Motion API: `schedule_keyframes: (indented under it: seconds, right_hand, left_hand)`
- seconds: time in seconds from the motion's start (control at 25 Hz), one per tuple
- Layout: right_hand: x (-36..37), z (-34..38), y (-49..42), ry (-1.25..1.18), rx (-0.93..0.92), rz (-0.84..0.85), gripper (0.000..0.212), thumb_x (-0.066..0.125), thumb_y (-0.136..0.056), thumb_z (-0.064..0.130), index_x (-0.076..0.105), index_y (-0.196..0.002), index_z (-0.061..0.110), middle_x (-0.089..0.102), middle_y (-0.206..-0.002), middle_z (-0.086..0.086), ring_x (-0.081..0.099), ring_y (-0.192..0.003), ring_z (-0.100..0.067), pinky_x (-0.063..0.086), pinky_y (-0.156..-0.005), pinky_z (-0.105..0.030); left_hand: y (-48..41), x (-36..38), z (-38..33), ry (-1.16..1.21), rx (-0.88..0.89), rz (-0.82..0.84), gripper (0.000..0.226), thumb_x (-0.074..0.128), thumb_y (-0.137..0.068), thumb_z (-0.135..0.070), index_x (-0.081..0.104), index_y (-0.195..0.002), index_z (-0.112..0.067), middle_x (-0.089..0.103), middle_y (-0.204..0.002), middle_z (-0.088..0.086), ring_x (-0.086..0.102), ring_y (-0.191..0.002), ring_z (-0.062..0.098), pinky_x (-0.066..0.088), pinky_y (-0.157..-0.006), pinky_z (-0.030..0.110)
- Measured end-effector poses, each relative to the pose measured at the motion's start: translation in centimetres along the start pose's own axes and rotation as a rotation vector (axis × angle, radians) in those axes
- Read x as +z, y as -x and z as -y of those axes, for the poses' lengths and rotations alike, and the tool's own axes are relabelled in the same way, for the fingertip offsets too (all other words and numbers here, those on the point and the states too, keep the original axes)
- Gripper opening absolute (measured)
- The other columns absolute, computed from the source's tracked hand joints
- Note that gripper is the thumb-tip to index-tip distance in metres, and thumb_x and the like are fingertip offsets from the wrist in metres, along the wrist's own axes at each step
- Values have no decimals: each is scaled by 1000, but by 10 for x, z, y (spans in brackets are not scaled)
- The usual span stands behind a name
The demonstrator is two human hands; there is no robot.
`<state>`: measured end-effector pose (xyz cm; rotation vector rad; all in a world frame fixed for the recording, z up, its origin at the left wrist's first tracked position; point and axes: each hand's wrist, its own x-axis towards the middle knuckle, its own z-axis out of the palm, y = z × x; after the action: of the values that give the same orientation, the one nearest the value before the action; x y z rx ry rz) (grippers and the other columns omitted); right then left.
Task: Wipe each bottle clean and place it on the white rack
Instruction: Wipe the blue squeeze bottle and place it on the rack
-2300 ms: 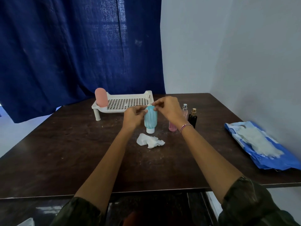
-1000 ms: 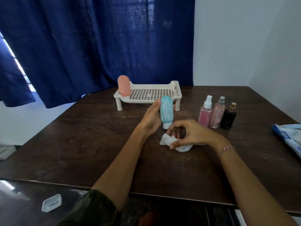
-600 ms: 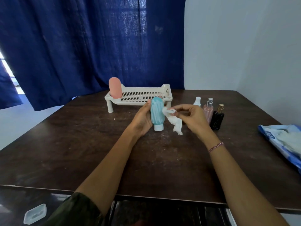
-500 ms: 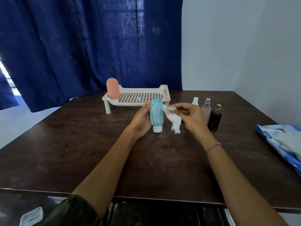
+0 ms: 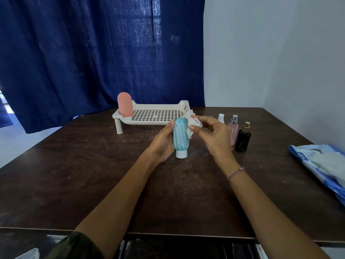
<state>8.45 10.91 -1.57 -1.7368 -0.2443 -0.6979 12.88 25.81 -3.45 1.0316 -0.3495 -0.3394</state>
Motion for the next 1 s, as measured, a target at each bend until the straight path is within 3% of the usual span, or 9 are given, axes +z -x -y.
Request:
schedule_keyframes:
  seconds: [0.08, 0.24, 0.44, 0.6, 0.72, 0.84, 1.0]
  right_hand:
    - [2, -1, 1, 67, -37, -40, 36, 73, -77, 12, 65, -113, 13, 67, -108, 3, 62, -97, -3, 51, -81, -13]
    - [4, -2, 1, 286, -162, -88, 33, 68, -82, 9, 63, -115, 8, 63, -103, 5, 57, -92, -2, 47, -80, -7]
    - [11, 0, 6, 439, -339, 51, 30, 59, -83, -5, 64, -112, 4, 54, -105, 1, 49, -99, -1, 42, -94, -11]
    - [13, 2, 9, 551, -466, 136, 28, 60, -83, -3, 64, -111, 1, 57, -108, -13, 54, -104, -19, 42, -95, -19]
    - [11, 2, 8, 553, -440, 95, 28, 59, -83, -4, 64, -110, 1, 57, -107, -12, 53, -103, -18, 39, -93, -14]
    - [10, 3, 7, 553, -411, 45, 29, 58, -82, -6, 64, -110, 2, 57, -107, -11, 52, -102, -16, 45, -91, -20]
    - [12, 5, 11, 631, -504, 114, 29, 62, -80, -5, 65, -108, -1, 59, -107, -17, 54, -103, -24, 43, -93, -26]
  left_hand:
    - [0, 1, 1, 6, -4, 22, 44, 29, -102, -31, 37, -142, -13, 49, -138, 16, 51, -120, 27, 43, -99, 43]
    - [2, 5, 2, 2, -6, 82, 39, 27, -103, -27, 40, -138, -15, 54, -129, 13, 55, -109, 22, 43, -96, 39]
    - [4, 7, 2, 33, 14, 139, 35, 26, -103, -24, 43, -132, -15, 58, -114, 8, 56, -100, 19, 43, -93, 38]
    - [3, 5, 3, 44, 33, 160, 38, 28, -102, -20, 39, -137, -13, 59, -115, 8, 57, -102, 19, 45, -93, 37]
    - [3, 5, 3, 49, 26, 171, 35, 29, -101, -22, 43, -132, -14, 58, -114, 8, 55, -101, 19, 43, -93, 37]
    - [4, 6, 2, 49, 14, 188, 32, 31, -101, -24, 46, -128, -15, 56, -113, 8, 54, -100, 19, 40, -94, 38]
    - [4, 5, 2, 74, 21, 171, 33, 28, -101, -19, 45, -130, -16, 59, -113, 7, 56, -102, 19, 40, -97, 39]
